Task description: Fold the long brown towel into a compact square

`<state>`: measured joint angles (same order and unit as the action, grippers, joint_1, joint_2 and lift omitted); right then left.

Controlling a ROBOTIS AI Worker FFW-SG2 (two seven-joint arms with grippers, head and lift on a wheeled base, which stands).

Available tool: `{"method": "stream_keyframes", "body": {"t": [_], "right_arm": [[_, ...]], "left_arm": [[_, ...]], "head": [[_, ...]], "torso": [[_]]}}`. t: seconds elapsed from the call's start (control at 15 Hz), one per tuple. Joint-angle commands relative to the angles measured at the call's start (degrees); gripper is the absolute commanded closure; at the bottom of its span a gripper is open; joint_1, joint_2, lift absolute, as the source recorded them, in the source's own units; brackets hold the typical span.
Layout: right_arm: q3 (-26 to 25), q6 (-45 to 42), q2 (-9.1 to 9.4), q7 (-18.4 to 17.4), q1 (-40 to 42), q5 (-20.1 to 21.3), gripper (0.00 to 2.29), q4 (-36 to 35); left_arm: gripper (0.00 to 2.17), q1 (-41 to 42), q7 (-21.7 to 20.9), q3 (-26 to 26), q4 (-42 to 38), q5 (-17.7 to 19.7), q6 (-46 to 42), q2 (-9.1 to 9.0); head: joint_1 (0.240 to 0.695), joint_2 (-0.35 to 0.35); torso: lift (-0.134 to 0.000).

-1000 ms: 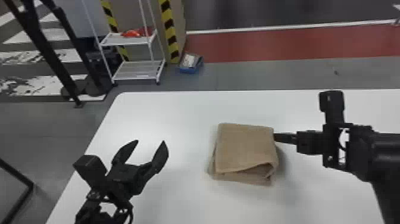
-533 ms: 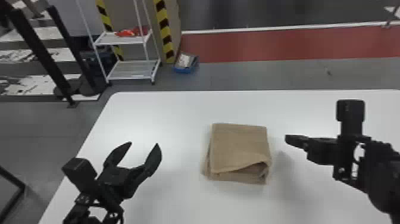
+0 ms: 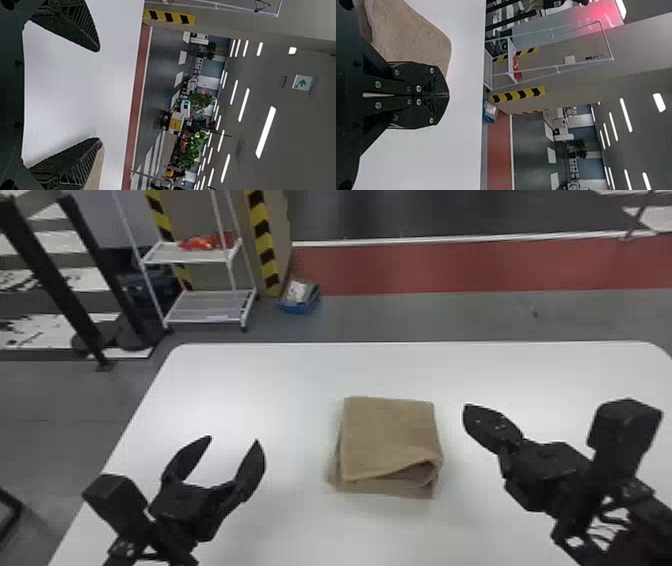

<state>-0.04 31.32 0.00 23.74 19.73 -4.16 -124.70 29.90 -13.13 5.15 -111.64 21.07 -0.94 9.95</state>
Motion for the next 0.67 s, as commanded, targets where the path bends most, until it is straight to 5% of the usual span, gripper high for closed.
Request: {"method": "stream_keyframes", "body": {"t": [0.0,0.27,0.6], "right_arm": [[5.0,-0.9,0.05,-0.4,-1.2,3.6,1.77,3.8],[8.2,0.6,0.05,-2.3,-3.6,8.1,1.77,12.2],[7.5,-3.1,0.05,-2.9,-4.2,7.6,1.77,16.0]], "left_arm": [[0.08,0.4,0.0,-0.5,-0.2,-0.7,0.0,-0.20],[0.08,0.8,-0.1,-0.2,0.1,-0.7,0.0,0.24],[0.08,0.8,-0.2,0.2,-0.1,-0.6,0.0,0.42]], "head": [[0.695,0.146],[0.695,0.202],[0.695,0.215]], "torso": [[-0.117],[-0.116],[-0.116]]}}
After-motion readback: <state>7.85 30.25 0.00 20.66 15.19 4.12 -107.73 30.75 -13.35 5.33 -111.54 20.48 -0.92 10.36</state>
